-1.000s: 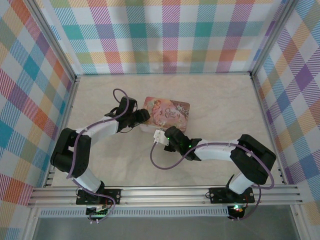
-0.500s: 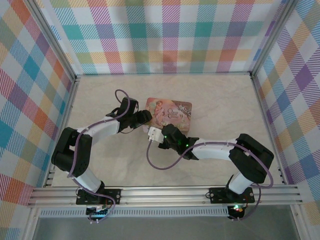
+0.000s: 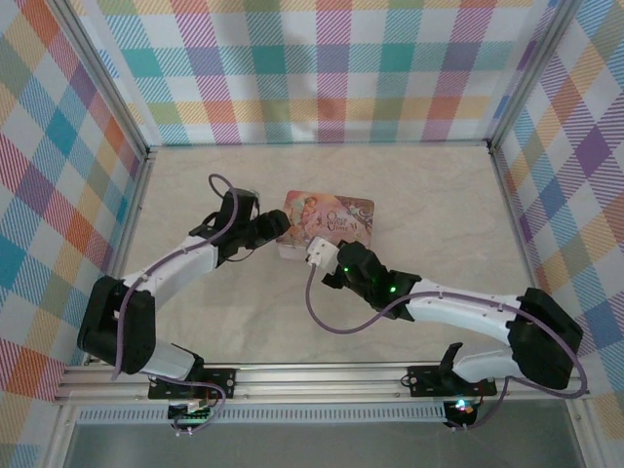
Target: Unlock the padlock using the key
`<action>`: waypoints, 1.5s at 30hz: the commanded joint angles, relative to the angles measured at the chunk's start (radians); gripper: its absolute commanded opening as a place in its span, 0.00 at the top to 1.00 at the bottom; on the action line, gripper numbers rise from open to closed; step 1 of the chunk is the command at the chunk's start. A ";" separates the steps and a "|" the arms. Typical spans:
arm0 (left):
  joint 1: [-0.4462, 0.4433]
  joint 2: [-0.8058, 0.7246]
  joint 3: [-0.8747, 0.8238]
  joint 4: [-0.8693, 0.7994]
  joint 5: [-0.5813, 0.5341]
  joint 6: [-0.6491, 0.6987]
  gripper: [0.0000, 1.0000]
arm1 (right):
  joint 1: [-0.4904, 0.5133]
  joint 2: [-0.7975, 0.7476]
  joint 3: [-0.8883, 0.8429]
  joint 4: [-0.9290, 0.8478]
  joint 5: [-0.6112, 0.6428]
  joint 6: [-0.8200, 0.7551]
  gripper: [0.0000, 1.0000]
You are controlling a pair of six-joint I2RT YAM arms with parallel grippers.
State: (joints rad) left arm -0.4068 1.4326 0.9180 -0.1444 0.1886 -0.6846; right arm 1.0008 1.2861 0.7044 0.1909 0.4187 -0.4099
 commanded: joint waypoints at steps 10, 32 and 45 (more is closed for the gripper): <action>0.008 -0.184 -0.107 -0.071 0.038 0.003 0.36 | -0.173 -0.191 -0.023 -0.244 0.112 0.353 1.00; -0.003 -0.195 -0.170 -0.031 0.049 -0.025 0.36 | -0.609 -0.004 0.000 -0.457 0.021 0.842 1.00; -0.004 -0.196 -0.186 -0.021 0.046 -0.033 0.36 | -0.623 0.122 0.051 -0.479 -0.013 0.924 0.71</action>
State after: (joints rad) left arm -0.4080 1.2404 0.7410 -0.1810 0.2268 -0.7116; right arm 0.3851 1.4235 0.7269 -0.2855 0.4236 0.4866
